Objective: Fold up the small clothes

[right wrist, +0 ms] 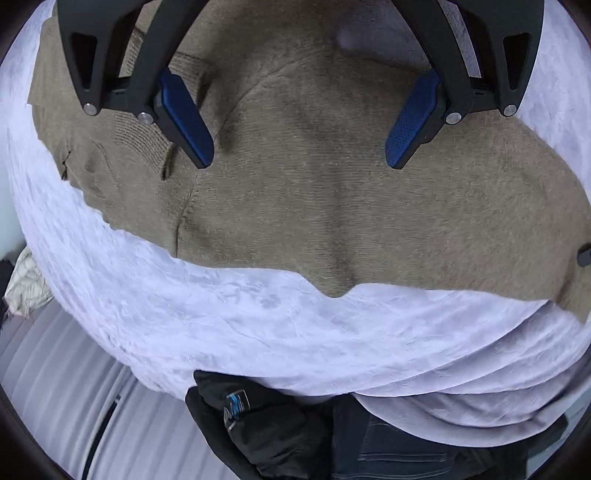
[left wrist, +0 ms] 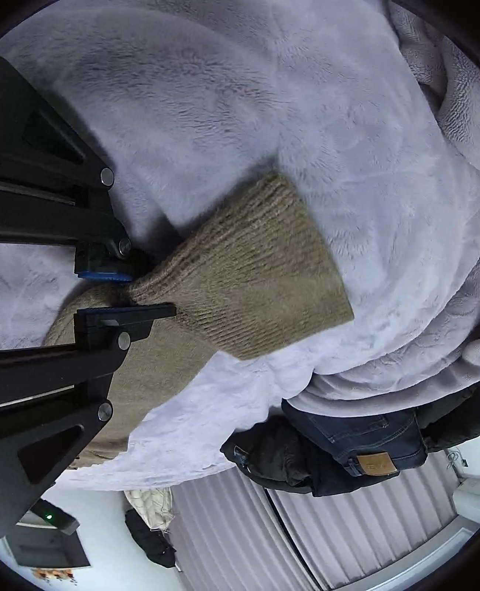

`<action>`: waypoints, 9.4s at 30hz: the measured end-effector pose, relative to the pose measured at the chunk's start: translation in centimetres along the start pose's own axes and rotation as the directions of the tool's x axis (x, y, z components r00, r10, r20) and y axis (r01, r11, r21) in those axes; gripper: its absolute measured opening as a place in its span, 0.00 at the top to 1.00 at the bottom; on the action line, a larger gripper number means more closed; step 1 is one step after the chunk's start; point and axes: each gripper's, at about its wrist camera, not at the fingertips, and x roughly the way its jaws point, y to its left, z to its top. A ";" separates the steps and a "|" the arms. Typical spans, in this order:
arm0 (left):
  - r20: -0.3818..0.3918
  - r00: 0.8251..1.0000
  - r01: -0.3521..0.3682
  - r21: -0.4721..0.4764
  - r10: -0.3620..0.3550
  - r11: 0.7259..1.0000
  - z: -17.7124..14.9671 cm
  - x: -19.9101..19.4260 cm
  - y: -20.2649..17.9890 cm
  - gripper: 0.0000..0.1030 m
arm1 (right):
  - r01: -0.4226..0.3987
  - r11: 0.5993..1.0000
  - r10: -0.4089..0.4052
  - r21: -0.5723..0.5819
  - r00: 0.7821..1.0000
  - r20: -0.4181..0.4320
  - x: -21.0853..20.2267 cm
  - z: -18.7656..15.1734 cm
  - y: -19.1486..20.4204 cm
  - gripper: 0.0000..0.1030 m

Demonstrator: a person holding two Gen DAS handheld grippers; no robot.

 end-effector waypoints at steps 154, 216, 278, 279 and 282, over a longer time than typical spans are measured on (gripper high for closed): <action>-0.161 0.943 -0.077 0.747 0.292 0.660 -27.2 12.9 -33.7 0.00 | -0.035 0.921 0.050 0.388 0.998 -0.027 -5.4 -18.1 -32.7 0.29; -0.180 0.964 0.174 0.984 0.196 0.045 -47.7 -5.8 -18.9 0.00 | 0.001 0.828 0.150 -0.561 0.963 0.223 -15.7 -37.2 -11.8 0.18; -0.088 0.961 -0.001 0.948 0.264 0.317 -49.5 -7.6 -17.3 0.00 | 0.039 0.988 -0.024 -0.150 0.995 0.099 -16.1 -34.0 -11.4 0.01; -0.090 0.955 0.000 0.953 0.282 0.304 -49.3 -7.6 -16.4 0.00 | 0.072 0.980 -0.056 -0.186 0.994 0.090 -15.5 -34.9 -11.5 0.01; -0.154 0.930 0.022 0.929 0.333 0.369 -47.6 -7.2 -14.9 0.00 | 0.097 0.966 -0.072 -0.238 0.991 0.114 -16.0 -37.3 -12.8 0.01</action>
